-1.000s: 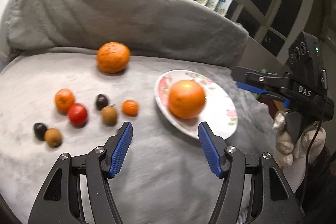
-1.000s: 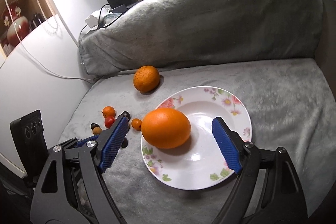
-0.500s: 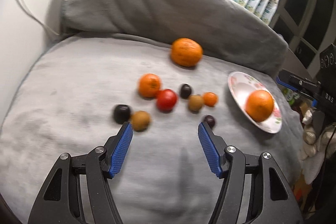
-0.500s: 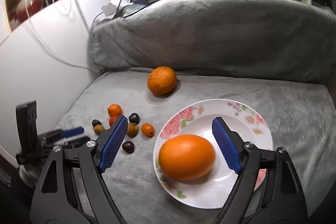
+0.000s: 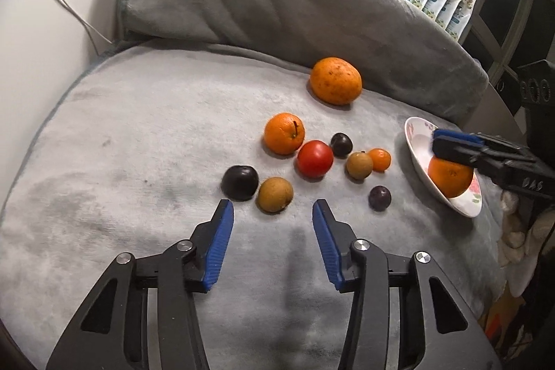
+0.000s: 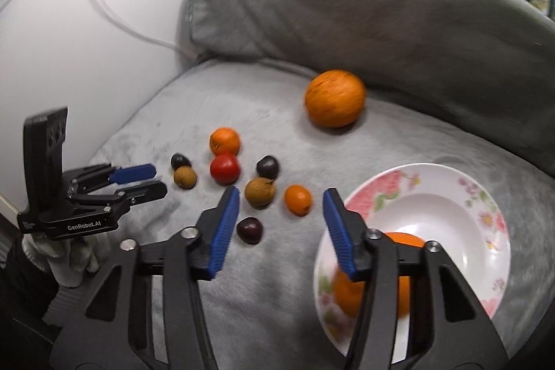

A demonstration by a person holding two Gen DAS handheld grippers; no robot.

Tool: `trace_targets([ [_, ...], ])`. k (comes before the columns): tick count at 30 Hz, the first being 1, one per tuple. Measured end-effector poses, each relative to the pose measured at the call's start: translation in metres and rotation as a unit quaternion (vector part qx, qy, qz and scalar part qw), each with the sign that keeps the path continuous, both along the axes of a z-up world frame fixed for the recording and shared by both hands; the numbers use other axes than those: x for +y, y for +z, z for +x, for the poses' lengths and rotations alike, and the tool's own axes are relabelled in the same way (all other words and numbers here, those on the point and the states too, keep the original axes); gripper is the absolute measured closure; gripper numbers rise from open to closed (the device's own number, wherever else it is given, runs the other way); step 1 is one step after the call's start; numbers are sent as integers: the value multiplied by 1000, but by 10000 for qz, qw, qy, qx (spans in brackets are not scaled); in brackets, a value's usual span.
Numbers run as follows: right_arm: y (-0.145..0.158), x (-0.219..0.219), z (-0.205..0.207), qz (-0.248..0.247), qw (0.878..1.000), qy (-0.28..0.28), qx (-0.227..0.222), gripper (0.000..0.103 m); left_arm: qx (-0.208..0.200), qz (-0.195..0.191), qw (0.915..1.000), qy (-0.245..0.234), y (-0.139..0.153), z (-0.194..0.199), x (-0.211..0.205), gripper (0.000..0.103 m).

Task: Organize fruits
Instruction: 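Move the right tool to the brown kiwi beside the tomato, then close the right gripper on the brown kiwi and lift it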

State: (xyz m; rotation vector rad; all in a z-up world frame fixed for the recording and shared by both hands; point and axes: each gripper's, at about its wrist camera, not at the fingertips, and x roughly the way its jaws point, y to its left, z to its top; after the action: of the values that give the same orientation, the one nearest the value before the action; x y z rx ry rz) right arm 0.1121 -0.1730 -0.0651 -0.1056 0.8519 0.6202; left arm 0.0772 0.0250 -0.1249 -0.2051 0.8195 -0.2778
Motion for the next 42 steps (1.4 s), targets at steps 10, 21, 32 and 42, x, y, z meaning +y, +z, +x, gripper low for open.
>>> trace_targets([
  [10, -30, 44, 16, -498, 9981, 239, 286, 61, 254, -126, 9994, -173, -10, 14, -8, 64],
  [21, -44, 58, 28, -731, 9964, 265, 326, 65, 247, 86, 9995, -166, -12, 25, -13, 64],
  [32, -54, 66, 29, -975, 9940, 365, 328, 72, 170, 327, 9992, -175, -15, 30, -19, 79],
  [42, -41, 51, 27, -684, 9971, 223, 246, 72, 126, 203, 9997, -107, -8, 24, -16, 79],
])
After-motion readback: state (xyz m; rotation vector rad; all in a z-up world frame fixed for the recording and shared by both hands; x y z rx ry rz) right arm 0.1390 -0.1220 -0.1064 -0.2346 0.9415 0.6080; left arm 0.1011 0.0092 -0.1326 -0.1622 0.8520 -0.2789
